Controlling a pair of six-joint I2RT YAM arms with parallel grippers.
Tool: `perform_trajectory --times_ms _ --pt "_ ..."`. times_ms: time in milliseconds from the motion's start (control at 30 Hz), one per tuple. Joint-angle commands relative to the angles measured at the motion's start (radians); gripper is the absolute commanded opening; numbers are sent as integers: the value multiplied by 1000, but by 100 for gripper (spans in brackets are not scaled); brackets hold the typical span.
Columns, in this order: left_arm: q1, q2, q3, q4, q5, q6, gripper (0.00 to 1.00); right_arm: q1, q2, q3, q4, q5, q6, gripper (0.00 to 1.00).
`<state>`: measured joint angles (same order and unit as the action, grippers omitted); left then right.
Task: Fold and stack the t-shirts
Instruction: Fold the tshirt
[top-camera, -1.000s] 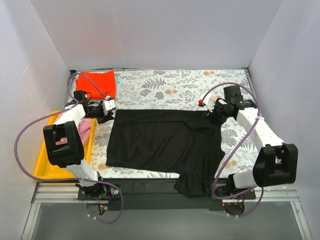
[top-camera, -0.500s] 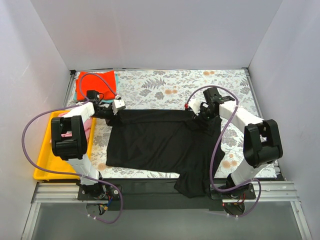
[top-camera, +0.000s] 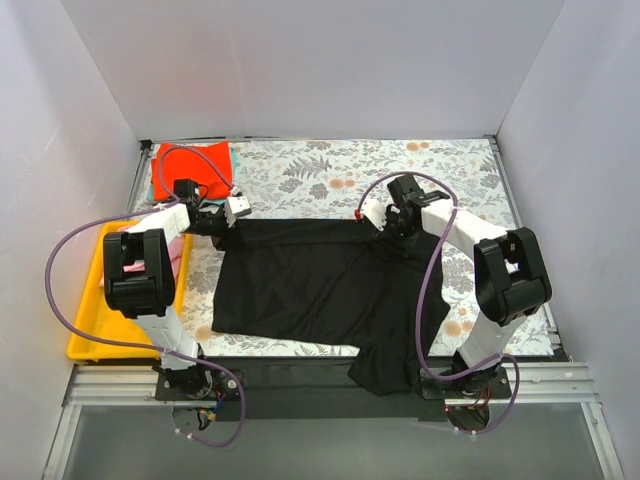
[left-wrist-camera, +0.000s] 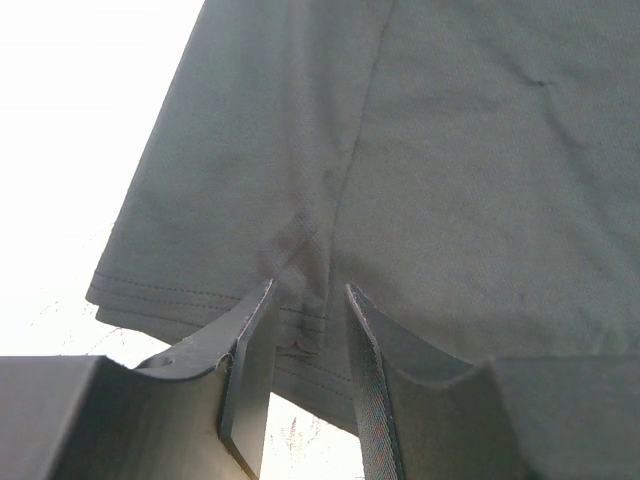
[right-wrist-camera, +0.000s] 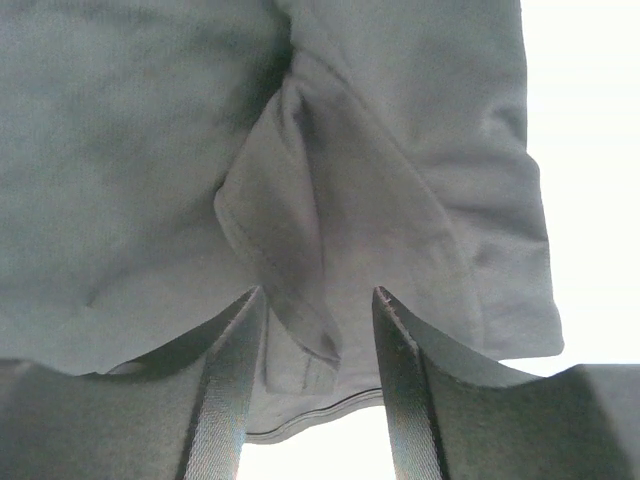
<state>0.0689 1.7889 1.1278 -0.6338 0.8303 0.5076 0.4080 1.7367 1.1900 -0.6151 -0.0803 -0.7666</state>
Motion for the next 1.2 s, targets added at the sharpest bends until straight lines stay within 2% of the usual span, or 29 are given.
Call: perform_trajectory --times_ms 0,200,400,800,1000,1167 --pt "-3 -22 35 28 27 -20 31 28 -11 23 58 36 -5 52" --pt "-3 -36 23 40 20 -26 32 66 -46 19 103 76 38 42" --pt "-3 -36 17 48 13 -20 32 81 -59 25 54 48 62 33" --pt "-1 -31 21 62 10 -26 32 80 61 60 3 2 87 28" --pt "-1 -33 15 63 9 -20 32 80 95 68 6 -9 90 21" --pt "-1 -28 12 66 10 -21 31 80 130 79 15 11 92 24"
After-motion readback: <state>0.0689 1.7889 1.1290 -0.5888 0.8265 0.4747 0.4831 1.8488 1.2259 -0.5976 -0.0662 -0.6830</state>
